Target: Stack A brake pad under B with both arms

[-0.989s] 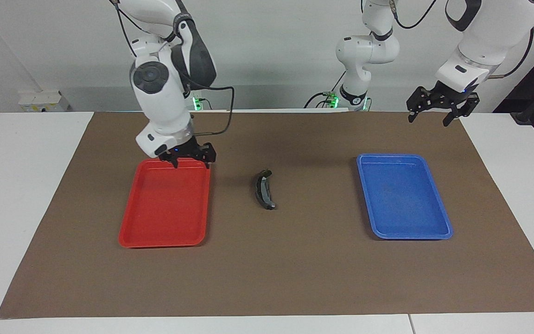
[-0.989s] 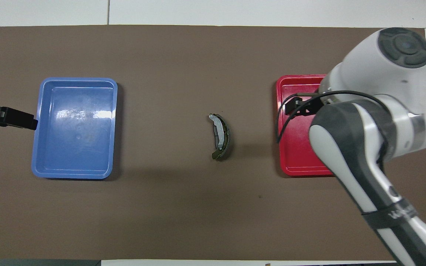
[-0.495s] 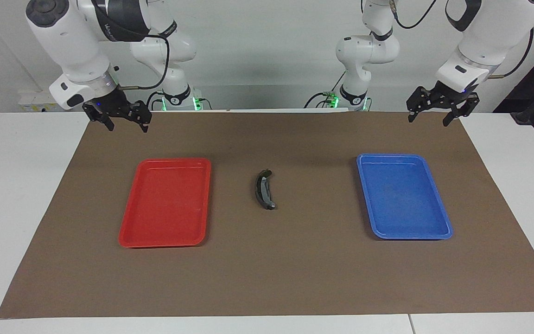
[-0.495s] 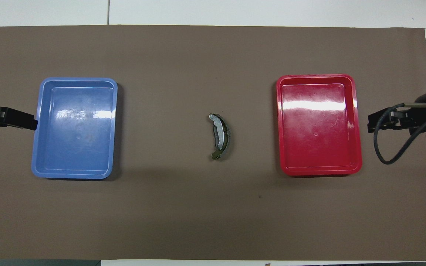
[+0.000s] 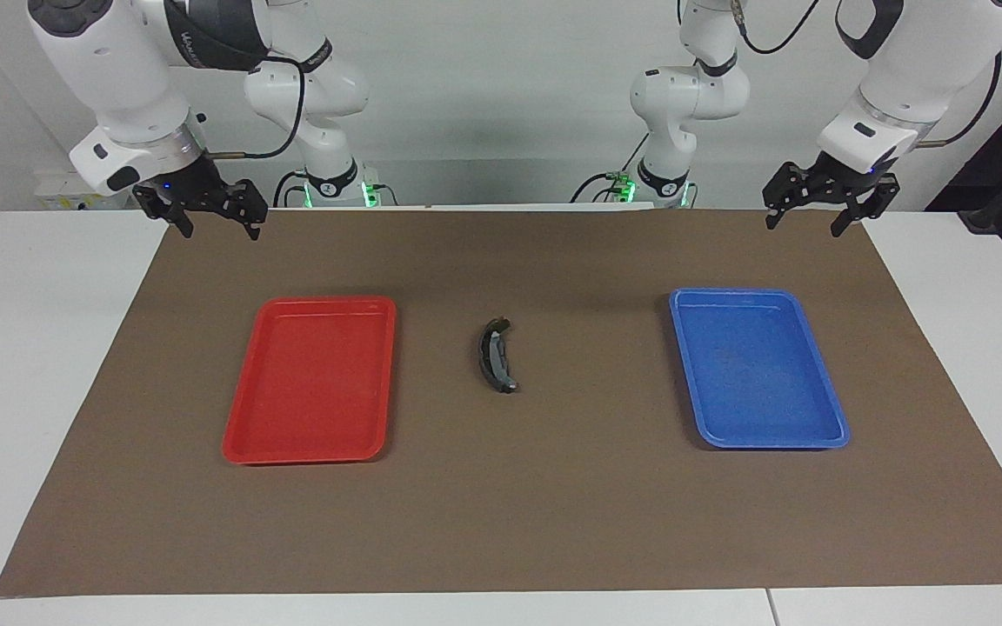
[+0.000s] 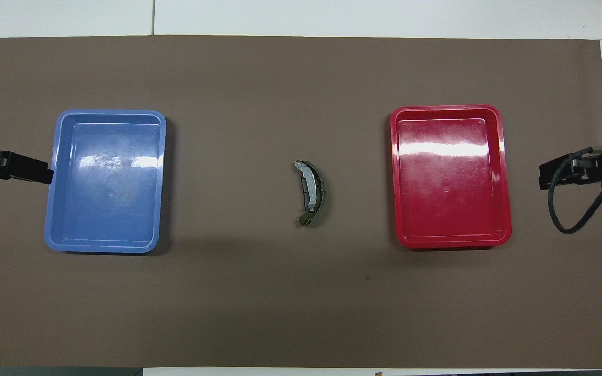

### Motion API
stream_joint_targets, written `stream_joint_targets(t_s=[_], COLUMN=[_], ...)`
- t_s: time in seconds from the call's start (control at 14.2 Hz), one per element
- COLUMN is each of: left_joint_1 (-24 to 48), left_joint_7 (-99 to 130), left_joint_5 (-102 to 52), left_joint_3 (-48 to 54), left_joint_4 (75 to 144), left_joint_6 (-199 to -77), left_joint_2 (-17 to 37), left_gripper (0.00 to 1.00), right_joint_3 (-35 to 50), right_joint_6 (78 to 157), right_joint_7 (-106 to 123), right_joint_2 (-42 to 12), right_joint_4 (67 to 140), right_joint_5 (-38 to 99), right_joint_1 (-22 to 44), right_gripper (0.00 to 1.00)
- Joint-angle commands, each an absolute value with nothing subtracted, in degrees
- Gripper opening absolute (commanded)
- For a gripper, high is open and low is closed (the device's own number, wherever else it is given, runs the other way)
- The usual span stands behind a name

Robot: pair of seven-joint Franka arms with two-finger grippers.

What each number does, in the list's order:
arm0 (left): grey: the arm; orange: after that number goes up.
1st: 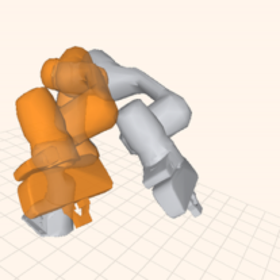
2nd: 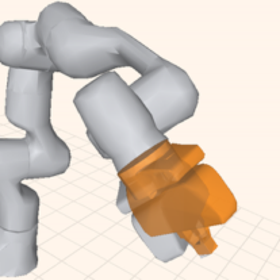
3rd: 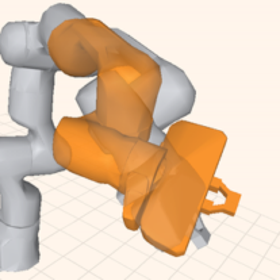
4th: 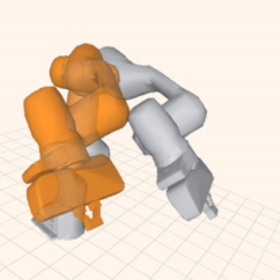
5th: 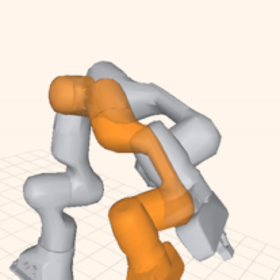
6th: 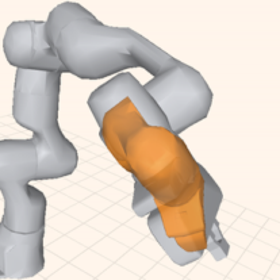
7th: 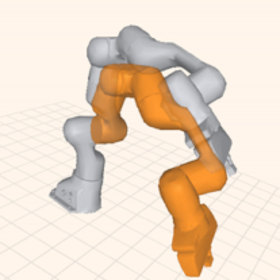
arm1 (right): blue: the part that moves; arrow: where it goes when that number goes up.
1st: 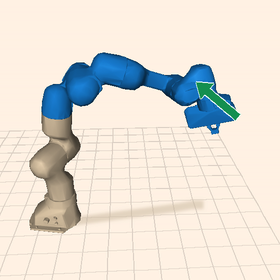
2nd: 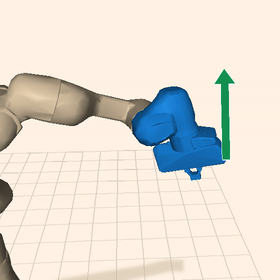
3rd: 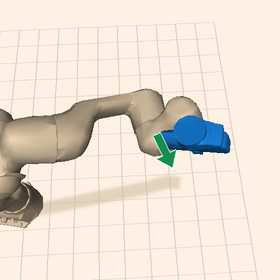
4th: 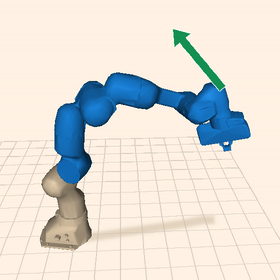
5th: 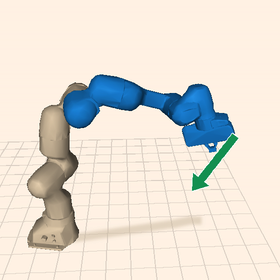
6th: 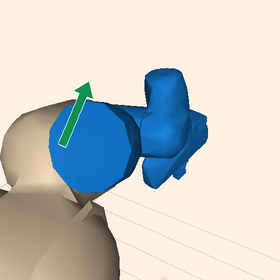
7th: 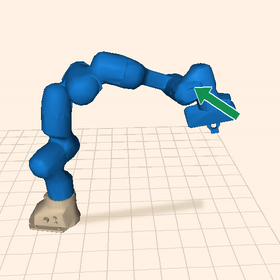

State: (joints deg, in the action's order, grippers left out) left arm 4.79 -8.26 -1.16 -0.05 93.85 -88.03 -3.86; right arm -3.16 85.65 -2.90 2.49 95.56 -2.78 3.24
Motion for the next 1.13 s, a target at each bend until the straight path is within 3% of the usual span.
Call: stream_joint_targets(t_s=[0.0,1.06], left_joint_1=[4.31,4.39], left_joint_7=[-7.82,-7.73], left_joint_5=[-1.58,-1.67], left_joint_3=[0.09,0.09], left_joint_4=[93.08,93.08], left_joint_6=[-87.19,-87.19], left_joint_2=[-3.6,-3.78], left_gripper=[1.0,1.0], right_joint_3=[-4.3,-6.06], right_joint_6=[83.59,83.32], right_joint_7=[-1.15,-0.7], right_joint_2=[-0.79,1.58], right_joint_4=[91.67,92.37], right_joint_5=[-2.64,-2.46], right_joint_1=[2.37,2.29], right_gripper=[1.0,1.0])
